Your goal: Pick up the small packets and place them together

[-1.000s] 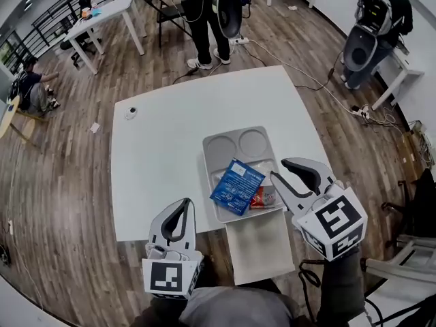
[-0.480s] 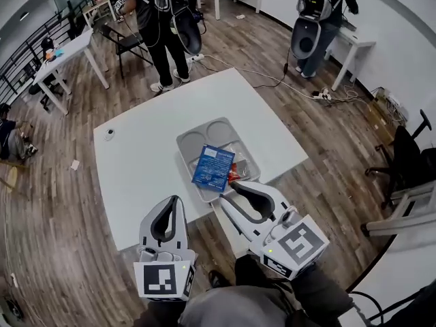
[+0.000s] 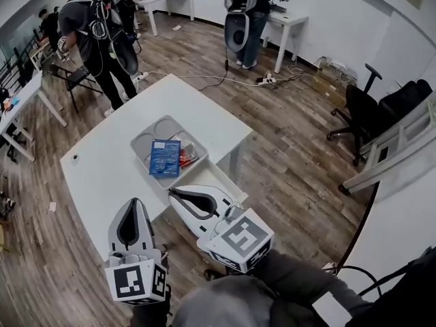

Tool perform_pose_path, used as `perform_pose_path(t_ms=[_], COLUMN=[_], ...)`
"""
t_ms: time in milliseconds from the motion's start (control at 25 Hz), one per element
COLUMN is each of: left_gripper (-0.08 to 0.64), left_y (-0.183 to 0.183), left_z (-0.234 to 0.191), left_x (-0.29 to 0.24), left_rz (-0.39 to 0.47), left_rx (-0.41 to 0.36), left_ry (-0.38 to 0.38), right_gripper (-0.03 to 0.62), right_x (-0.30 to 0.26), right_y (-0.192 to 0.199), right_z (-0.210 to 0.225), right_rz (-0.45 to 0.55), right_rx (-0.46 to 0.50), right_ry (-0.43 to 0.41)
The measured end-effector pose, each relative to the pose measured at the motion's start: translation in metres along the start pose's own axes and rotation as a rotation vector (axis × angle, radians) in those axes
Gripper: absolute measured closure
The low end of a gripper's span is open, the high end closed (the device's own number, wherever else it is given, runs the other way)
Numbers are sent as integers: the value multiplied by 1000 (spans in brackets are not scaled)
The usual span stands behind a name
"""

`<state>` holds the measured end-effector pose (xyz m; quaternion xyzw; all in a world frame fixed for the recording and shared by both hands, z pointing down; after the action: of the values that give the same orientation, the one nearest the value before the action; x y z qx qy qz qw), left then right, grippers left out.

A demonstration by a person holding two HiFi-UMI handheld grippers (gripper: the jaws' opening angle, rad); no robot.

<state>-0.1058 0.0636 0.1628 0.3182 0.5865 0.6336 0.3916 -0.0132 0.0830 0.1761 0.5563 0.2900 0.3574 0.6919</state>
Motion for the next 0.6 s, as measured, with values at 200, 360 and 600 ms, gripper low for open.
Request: perform_pose_path(t_ms=[200,360,600], left_gripper=[560,560,560], left_y=[-11,-9,-3], left_z=[3,4,-6], left_x=[13,23,21], left_rz=[20,36,45], left_rx=[-2,5,-3], left_ry=[6,12,26], right_gripper=[588,589,589], right_x=[7,10,-2], right_y=[-17,-16,-11], right_z=[-6,-17,-20], right_rz=[27,23,32], right_rx=[38,61,62], right_ry=[38,31,44])
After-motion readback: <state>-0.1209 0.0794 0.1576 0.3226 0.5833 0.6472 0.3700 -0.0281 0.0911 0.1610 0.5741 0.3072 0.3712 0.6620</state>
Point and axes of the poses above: the fingertips, and each gripper's own axes: x backward along the fingers, z to its right, y out of its underside, the point moved 2 cm from there along x, backward along the fingers, and after that the axes turned 4 degrees about -x, right-handed, at the moved point
